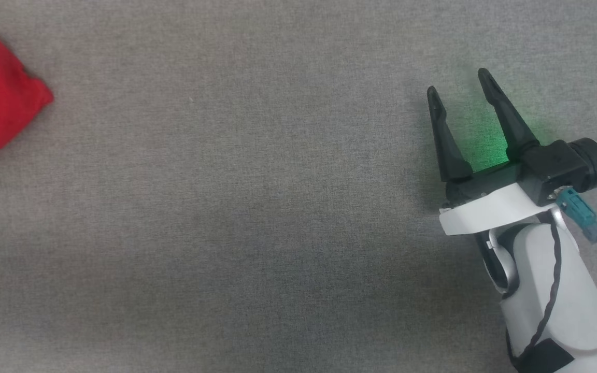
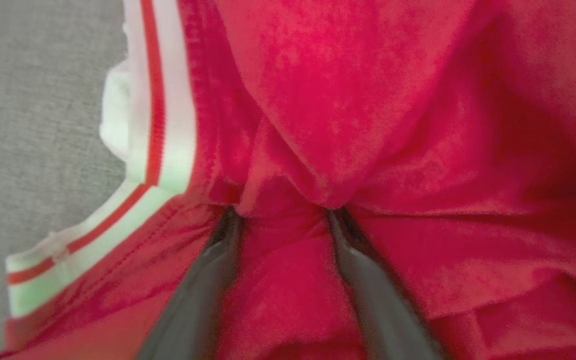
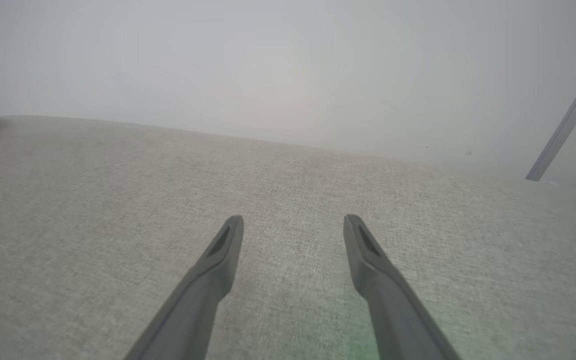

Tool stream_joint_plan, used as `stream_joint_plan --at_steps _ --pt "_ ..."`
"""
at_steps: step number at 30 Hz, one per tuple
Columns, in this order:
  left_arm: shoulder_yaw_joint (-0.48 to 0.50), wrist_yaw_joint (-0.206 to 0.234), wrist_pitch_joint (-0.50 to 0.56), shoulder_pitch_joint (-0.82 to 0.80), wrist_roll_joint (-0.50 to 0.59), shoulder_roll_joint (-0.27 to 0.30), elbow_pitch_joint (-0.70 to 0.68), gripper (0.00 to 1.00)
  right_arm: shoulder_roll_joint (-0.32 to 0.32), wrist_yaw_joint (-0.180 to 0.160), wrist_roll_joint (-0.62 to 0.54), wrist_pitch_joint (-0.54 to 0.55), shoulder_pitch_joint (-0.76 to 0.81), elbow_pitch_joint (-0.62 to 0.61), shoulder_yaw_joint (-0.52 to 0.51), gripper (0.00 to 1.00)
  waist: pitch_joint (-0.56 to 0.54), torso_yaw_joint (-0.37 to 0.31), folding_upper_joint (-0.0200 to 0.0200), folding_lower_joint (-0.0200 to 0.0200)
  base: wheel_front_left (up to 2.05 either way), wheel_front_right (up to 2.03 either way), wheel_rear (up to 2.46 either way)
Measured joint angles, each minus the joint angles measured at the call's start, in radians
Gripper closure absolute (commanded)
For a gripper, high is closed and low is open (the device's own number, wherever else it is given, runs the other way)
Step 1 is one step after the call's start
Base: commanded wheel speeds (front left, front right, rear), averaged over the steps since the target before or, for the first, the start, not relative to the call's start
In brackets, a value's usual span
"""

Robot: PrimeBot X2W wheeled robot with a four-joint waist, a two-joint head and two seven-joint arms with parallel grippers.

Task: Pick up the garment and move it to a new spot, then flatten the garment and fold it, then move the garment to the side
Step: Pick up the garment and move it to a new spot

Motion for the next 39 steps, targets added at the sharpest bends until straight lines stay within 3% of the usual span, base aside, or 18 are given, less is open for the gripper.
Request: stream_joint_plan --at_steps 6,12,19,24,27,31,32,33,39 --pt "-0.081 -0.001 -0.185 0.018 0.025 -0.018 0.013 1.00 0.005 0.000 0.002 0.000 0.001 0.016 0.009 0.00 -0.057 0.012 -0.0001 0.0000 0.00 0.00 0.00" --pt "-0.165 -0.001 -0.268 0.028 0.005 -0.011 -0.049 1.00 0.020 0.000 0.021 0.000 0.029 0.042 0.008 0.00 -0.152 0.017 -0.0001 0.0001 0.00 0.00 0.00" --pt "-0.316 -0.001 -0.275 0.018 -0.084 0.027 -0.300 1.00 0.031 0.000 0.053 0.000 0.069 0.049 -0.009 0.00 -0.245 -0.003 -0.0001 0.0001 0.00 0.00 0.00" --pt "-0.481 -0.001 -0.226 -0.027 -0.153 0.021 -0.564 1.00 0.033 0.000 0.097 0.000 0.098 0.046 -0.022 0.00 -0.265 -0.067 -0.0001 0.0001 0.00 0.00 0.00" --pt "-0.564 -0.001 -0.182 -0.067 -0.197 -0.016 -0.670 1.00 0.034 0.000 0.139 0.000 0.104 0.041 -0.024 0.00 -0.261 -0.107 -0.0001 0.0001 0.00 0.00 0.00" --pt "-0.666 -0.001 -0.135 -0.147 -0.246 -0.111 -0.757 1.00 0.034 0.000 0.189 0.000 0.101 0.030 -0.031 0.00 -0.238 -0.164 -0.0001 0.0001 0.00 0.00 0.00" --pt "-0.666 -0.001 -0.135 -0.147 -0.246 -0.111 -0.757 1.00 0.034 0.000 0.189 0.000 0.101 0.030 -0.031 0.00 -0.238 -0.164 -0.0001 0.0001 0.00 0.00 0.00" --pt "-0.717 -0.001 -0.127 -0.183 -0.257 -0.163 -0.767 1.00 0.033 0.000 0.214 0.000 0.097 0.025 -0.032 0.00 -0.221 -0.192 -0.0001 0.0001 0.00 0.00 0.00" --pt "-0.834 -0.001 -0.146 -0.238 -0.273 -0.240 -0.686 1.00 0.034 0.000 0.266 0.000 0.080 0.018 -0.027 0.00 -0.174 -0.266 -0.0001 0.0001 0.00 0.00 0.00"
